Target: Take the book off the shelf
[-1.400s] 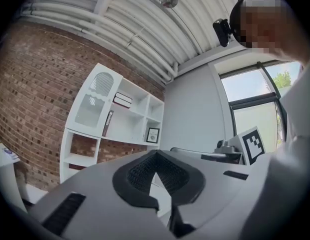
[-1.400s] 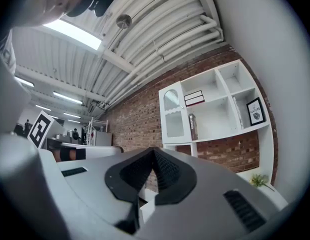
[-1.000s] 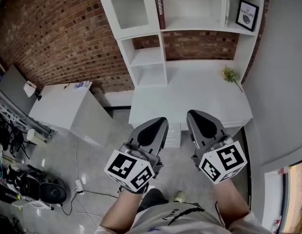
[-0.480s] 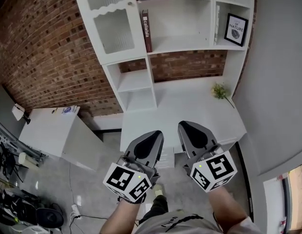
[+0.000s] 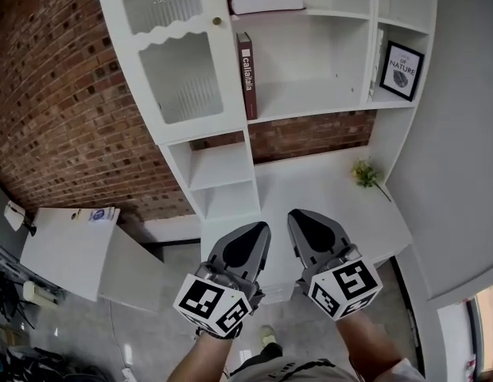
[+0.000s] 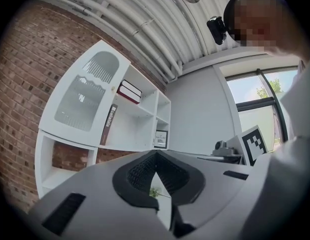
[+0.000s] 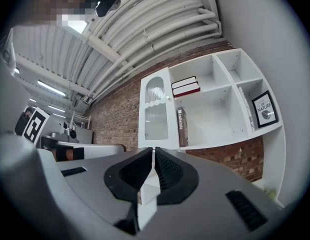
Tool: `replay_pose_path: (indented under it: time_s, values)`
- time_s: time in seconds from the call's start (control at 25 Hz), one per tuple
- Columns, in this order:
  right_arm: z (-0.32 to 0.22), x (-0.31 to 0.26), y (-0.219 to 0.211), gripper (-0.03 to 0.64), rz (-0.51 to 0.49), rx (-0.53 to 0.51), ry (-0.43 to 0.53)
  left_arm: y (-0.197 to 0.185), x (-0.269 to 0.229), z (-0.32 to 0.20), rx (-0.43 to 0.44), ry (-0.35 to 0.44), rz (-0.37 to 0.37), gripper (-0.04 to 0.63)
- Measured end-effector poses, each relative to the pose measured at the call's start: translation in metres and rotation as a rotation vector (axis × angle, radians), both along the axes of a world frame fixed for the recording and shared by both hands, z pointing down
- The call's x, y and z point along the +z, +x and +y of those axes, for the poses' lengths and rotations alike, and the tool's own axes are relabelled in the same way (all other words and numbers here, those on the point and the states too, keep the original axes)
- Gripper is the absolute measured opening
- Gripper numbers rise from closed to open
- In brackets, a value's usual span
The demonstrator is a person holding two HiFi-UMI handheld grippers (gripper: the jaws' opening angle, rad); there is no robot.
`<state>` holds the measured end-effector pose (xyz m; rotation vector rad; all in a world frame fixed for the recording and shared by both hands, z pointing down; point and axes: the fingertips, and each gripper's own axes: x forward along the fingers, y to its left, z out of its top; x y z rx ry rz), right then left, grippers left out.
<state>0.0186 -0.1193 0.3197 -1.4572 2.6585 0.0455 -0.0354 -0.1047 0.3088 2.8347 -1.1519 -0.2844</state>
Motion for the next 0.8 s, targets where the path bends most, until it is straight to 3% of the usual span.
replay_pose_path:
  time_s: [0.36, 0.8]
  values:
    - [-0.091, -0.014, -0.025, 0.020, 0.002, 0.064, 0.015, -0.019, -0.007, -0.089, 0.056, 0.025, -0.004, 0.011]
    - [-0.190, -0.061, -0.018, 0.026, -0.045, 0.058, 0.086, -0.031, -0.031, -0.161, -0.028, 0.070, -0.003, 0.011]
